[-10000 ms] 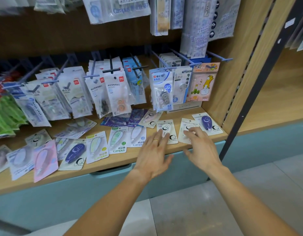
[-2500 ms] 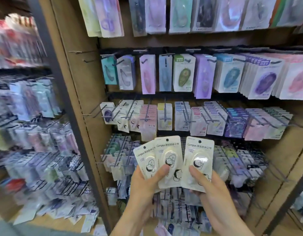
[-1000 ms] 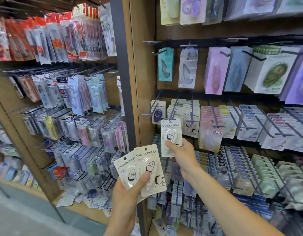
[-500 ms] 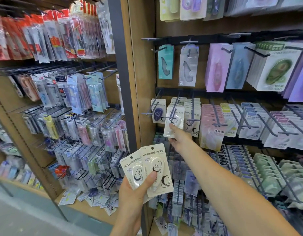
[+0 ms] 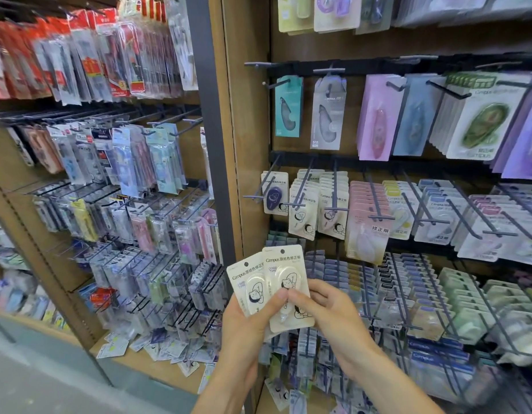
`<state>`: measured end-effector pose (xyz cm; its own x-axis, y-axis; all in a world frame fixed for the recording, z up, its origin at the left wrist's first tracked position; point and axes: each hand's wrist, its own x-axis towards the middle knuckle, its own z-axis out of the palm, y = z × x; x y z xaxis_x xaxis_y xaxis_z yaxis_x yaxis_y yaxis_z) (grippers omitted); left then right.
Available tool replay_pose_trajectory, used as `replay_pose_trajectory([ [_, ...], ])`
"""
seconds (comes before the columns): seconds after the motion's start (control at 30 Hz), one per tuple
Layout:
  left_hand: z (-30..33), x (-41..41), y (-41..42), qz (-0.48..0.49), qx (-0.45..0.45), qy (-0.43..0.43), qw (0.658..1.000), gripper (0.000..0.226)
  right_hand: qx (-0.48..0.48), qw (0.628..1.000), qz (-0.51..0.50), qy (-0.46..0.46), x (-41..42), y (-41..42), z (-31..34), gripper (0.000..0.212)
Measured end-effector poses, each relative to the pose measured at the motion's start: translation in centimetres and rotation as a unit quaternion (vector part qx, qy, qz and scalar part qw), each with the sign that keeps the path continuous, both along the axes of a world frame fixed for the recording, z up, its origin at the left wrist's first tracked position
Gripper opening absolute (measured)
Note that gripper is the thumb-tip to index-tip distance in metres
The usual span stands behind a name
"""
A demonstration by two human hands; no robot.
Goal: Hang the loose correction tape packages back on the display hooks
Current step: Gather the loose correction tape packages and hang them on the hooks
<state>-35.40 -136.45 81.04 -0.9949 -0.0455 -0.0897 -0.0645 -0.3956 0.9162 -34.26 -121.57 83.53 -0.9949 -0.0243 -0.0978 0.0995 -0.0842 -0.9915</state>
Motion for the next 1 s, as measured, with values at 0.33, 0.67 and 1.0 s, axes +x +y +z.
replay_pose_trajectory([
  [0.33,-0.1,-1.1,-0.2,0.026,0.028,-0.053,0.998,0.031,-0.016,0.992,-0.108,0.066,-4.6,0.1,1.0,0.018],
  [0.67,-1.3,0.0,-1.5,0.03,0.032,-0.113,0.993,0.027,-0.016,0.984,-0.171,0.055,-8.8,-0.8,1.4,0.018],
  [1.0,-1.2,0.7,-2.5,0.026,0.043,-0.113,0.992,0.03,-0.016,0.976,-0.207,0.074,-8.8,-1.3,0.4,0.021],
])
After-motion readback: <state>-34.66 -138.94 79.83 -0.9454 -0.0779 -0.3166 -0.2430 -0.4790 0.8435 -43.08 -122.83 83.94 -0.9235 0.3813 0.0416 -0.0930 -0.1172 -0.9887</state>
